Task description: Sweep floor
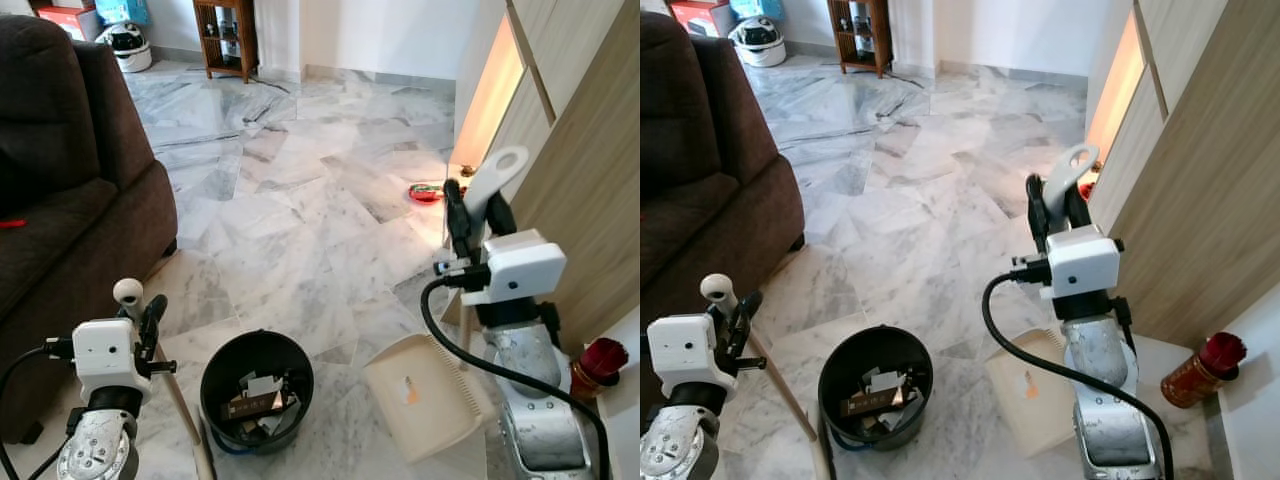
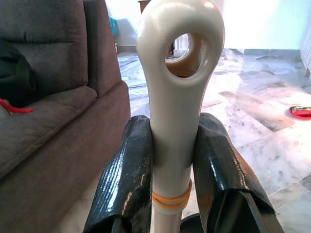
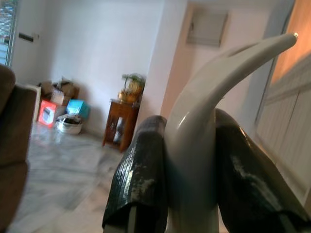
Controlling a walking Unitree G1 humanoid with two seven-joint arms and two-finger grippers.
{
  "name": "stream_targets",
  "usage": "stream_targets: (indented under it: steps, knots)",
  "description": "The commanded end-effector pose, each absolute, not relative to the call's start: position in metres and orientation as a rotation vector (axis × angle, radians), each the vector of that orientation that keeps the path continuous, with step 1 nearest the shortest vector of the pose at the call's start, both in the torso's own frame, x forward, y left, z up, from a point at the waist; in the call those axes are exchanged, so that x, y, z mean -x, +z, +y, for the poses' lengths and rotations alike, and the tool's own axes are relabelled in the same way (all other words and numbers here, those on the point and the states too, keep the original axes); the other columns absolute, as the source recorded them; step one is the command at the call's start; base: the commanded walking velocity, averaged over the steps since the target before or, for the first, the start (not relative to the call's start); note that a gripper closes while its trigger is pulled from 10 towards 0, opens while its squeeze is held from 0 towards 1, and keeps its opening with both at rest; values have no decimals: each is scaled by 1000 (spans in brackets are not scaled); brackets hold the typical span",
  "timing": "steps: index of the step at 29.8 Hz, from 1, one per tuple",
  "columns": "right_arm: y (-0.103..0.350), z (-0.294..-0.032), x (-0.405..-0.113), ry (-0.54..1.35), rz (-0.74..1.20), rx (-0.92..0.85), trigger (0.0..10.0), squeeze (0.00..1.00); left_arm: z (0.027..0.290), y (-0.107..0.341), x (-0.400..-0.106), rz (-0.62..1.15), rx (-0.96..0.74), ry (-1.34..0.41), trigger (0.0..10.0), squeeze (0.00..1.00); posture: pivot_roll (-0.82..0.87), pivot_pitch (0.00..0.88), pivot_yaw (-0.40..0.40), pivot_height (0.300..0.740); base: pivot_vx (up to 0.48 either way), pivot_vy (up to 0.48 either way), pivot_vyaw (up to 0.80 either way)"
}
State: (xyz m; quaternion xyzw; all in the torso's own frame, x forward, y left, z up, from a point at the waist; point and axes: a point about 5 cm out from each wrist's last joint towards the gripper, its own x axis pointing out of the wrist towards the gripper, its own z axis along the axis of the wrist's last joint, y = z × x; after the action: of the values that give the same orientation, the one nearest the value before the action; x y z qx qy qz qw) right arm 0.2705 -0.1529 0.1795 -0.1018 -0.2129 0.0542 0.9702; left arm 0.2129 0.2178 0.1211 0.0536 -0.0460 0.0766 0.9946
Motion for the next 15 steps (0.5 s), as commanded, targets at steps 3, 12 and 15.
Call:
stream_targets:
  steps: [3,12,15]
  knots:
    - [178,-165,-275,33,-410,104,10000,0,209,129,-216,-136,-104,131,10000,0,10,15,-17,740,0,0,0]
    - [174,-174,-282,-4,-393,104,10000,0,206,129,-220,-135,-90,138,10000,0,2,72,-20,740,0,0,0]
    - [173,-174,-285,-18,-394,96,10000,0,206,130,-220,-133,-88,141,10000,0,6,84,-18,740,0,0,0]
